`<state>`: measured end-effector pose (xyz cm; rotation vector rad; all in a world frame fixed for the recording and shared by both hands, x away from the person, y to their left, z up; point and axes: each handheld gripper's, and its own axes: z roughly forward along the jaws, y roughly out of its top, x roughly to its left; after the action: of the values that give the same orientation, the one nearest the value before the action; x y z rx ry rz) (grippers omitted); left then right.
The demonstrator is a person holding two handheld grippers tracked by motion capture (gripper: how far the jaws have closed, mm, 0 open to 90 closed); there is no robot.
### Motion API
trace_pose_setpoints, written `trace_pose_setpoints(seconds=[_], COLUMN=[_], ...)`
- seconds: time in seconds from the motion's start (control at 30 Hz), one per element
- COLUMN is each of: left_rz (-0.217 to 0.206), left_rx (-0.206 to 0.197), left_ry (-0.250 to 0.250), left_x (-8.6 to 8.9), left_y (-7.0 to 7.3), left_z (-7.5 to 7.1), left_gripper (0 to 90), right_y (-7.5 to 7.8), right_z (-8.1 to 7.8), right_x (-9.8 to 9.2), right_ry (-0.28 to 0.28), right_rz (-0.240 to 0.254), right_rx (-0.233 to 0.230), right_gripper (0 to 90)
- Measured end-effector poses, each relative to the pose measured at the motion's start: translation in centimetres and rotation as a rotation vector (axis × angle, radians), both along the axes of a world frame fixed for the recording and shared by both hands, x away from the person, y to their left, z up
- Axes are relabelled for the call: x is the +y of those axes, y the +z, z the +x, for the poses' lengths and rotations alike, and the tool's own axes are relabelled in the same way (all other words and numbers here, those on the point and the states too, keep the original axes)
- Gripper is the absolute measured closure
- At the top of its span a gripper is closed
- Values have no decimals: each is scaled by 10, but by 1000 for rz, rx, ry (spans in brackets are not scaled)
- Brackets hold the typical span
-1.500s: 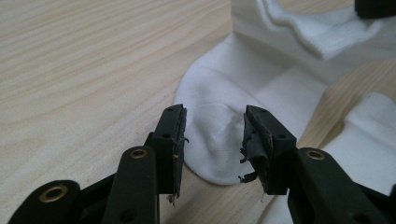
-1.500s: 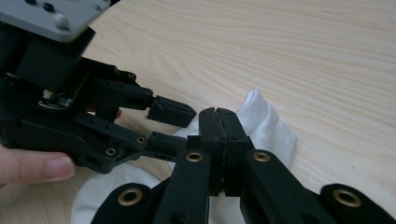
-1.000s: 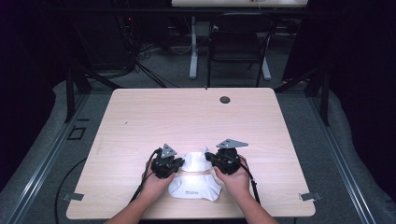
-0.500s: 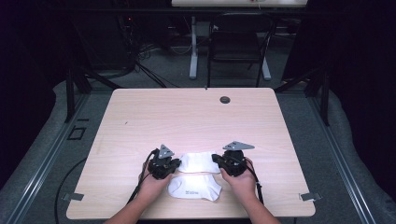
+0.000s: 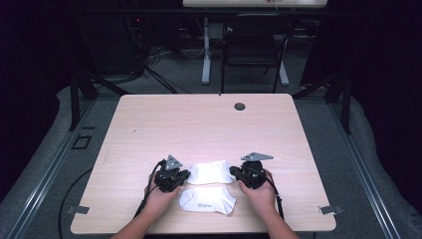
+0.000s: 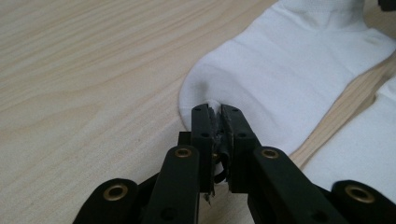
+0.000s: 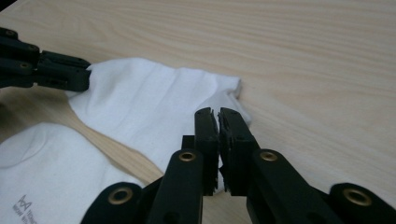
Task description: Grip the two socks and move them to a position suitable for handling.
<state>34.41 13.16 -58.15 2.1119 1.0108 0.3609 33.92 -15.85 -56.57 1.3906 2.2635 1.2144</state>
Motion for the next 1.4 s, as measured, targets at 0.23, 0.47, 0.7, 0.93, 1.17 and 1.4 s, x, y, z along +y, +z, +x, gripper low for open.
trace_pose_setpoints(seconds=[0.23, 0.47, 0.7, 0.93, 1.17, 1.4], left_rz=[-10, -28, -33, -35, -58, -123], left_rx=[-1, 5, 2, 15, 24, 3], left_ry=[-5, 0, 3, 7, 1, -4], left_x=[3, 7, 14, 17, 18, 24], left_y=[-1, -2, -2, -2, 0, 13], left_z=[-1, -3, -6, -8, -10, -10], left_gripper=[847, 847, 847, 844, 818, 696], right_y=[-12, -15, -15, -15, -14, -6], right_z=[3, 2, 1, 0, -1, -4], right_x=[9, 7, 7, 9, 10, 10], right_ry=[18, 6, 8, 18, 22, 43], right_rz=[-79, -79, -90, -79, -68, -5], right_rx=[27, 27, 18, 31, 37, 14], right_gripper=[796, 828, 843, 847, 815, 671])
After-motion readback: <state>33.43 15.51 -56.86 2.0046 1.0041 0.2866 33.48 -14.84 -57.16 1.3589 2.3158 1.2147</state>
